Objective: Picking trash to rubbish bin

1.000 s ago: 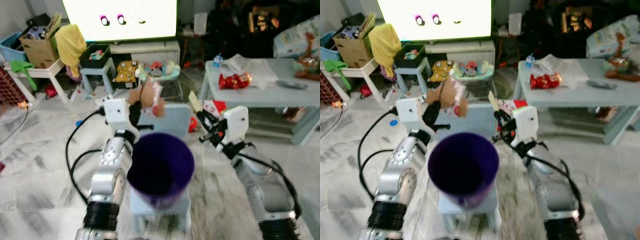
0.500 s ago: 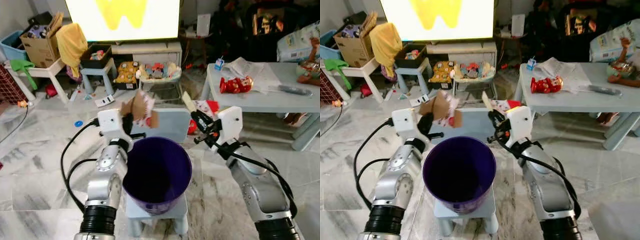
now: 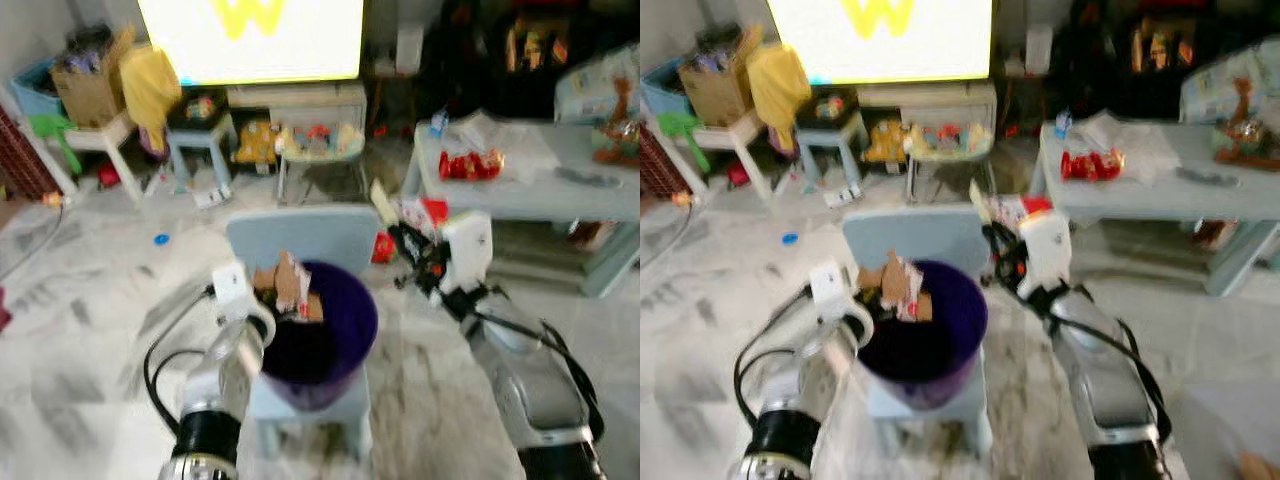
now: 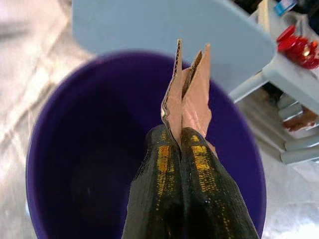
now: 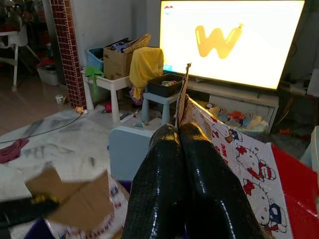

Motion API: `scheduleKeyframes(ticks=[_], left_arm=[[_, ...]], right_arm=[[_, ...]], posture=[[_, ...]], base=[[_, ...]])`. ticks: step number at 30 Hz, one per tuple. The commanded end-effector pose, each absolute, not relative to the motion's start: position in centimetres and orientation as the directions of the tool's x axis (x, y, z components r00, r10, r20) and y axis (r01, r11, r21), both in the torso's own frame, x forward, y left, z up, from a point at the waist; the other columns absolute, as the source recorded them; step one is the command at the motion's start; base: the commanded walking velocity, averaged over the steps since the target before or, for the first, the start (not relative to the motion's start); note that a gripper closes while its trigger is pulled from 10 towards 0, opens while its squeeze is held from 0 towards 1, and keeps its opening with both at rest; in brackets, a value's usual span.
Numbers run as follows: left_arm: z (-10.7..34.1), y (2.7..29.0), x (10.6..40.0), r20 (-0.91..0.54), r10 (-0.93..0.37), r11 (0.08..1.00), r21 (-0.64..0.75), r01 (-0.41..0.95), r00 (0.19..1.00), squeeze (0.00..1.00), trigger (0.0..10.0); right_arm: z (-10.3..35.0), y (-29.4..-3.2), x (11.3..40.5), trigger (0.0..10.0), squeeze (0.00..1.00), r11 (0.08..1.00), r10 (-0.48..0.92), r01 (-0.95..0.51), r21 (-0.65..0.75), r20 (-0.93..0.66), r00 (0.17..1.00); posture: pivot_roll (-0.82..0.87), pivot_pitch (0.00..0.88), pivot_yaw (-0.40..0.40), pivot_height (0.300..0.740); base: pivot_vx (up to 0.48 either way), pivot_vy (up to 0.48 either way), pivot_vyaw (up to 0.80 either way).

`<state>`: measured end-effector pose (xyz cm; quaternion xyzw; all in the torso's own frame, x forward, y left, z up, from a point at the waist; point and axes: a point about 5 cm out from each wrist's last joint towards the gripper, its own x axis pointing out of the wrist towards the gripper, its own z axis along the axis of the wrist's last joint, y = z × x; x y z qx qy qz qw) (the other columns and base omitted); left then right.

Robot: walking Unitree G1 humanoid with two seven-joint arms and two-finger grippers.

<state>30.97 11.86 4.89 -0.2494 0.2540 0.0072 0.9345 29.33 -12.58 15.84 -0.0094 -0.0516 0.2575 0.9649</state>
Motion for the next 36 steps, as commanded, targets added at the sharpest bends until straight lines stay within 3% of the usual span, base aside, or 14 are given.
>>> scheduleKeyframes(ticks=[1,4,5,6,7,8,19,23,25,29,36], left_arm=[[4.9,11.8,31.1,-0.495,-0.11,0.863,-0.477,-0.164,0.862,1.0,0.0],[4.5,11.7,31.0,-0.508,-0.122,0.845,-0.504,-0.179,0.852,1.0,0.0],[4.2,11.8,30.9,-0.516,-0.127,0.839,-0.511,-0.186,0.847,1.0,3.3],[4.1,11.8,30.8,-0.519,-0.125,0.84,-0.509,-0.188,0.845,1.0,7.4],[4.1,11.9,30.8,-0.522,-0.124,0.841,-0.506,-0.19,0.844,1.0,7.4],[4.0,12.0,30.8,-0.526,-0.122,0.837,-0.51,-0.198,0.842,1.0,10.0],[3.5,12.4,30.8,-0.553,-0.116,0.832,-0.507,-0.223,0.825,1.0,10.0],[4.0,12.7,30.3,-0.516,-0.143,0.886,-0.446,-0.123,0.845,1.0,10.0],[5.0,13.9,28.7,-0.429,-0.173,0.947,-0.318,0.031,0.886,1.0,10.0],[5.2,14.9,27.1,-0.394,-0.19,0.968,-0.227,0.105,0.899,1.0,10.0],[4.4,18.0,22.3,-0.428,-0.107,0.988,-0.15,0.046,0.897,1.0,10.0]], right_arm=[[16.5,-12.7,29.3,0.0,0.0,0.867,0.497,-0.494,-0.055,0.113,0.86],[16.5,-12.8,29.3,0.0,0.0,0.868,0.497,-0.494,-0.056,0.112,0.861],[16.5,-12.8,29.3,0.0,0.0,0.868,0.497,-0.494,-0.055,0.112,0.861],[16.5,-12.8,29.3,0.0,0.0,0.868,0.497,-0.494,-0.056,0.111,0.861],[16.5,-12.8,29.3,0.0,0.0,0.868,0.497,-0.494,-0.056,0.11,0.861],[16.5,-12.8,29.3,0.0,0.0,0.867,0.498,-0.495,-0.055,0.109,0.86],[16.5,-12.7,29.4,0.0,0.0,0.867,0.499,-0.496,-0.056,0.11,0.86],[16.3,-12.4,29.6,0.0,0.0,0.869,0.494,-0.493,-0.039,0.119,0.861],[15.9,-11.7,30.1,0.0,0.0,0.871,0.489,-0.492,-0.013,0.124,0.863],[15.2,-10.8,30.8,0.0,0.0,0.872,0.487,-0.49,-0.004,0.117,0.865],[12.0,-7.6,32.4,0.0,0.0,0.858,0.512,-0.513,0.016,0.026,0.858]], posture=[[-0.12,0.073,0.009,0.74],[-0.12,0.074,0.009,0.74],[-0.12,0.075,0.008,0.74],[-0.12,0.075,0.007,0.74],[-0.12,0.075,0.007,0.74],[-0.12,0.075,0.006,0.74],[-0.11,0.072,0.007,0.74],[-0.1,0.072,0.009,0.74],[-0.05,0.073,0.006,0.74],[0.01,0.076,-0.002,0.74],[0.09,0.076,-0.018,0.74]], base=[[0.0,0.0,0.0],[0.0,0.0,0.0],[0.0,0.0,0.0],[0.0,0.0,0.0],[0.0,0.0,0.0],[0.0,0.0,0.0],[0.0,0.0,0.0],[0.0,0.0,0.0],[0.0,0.0,0.0],[0.0,0.0,0.0],[0.0,0.0,0.0]])
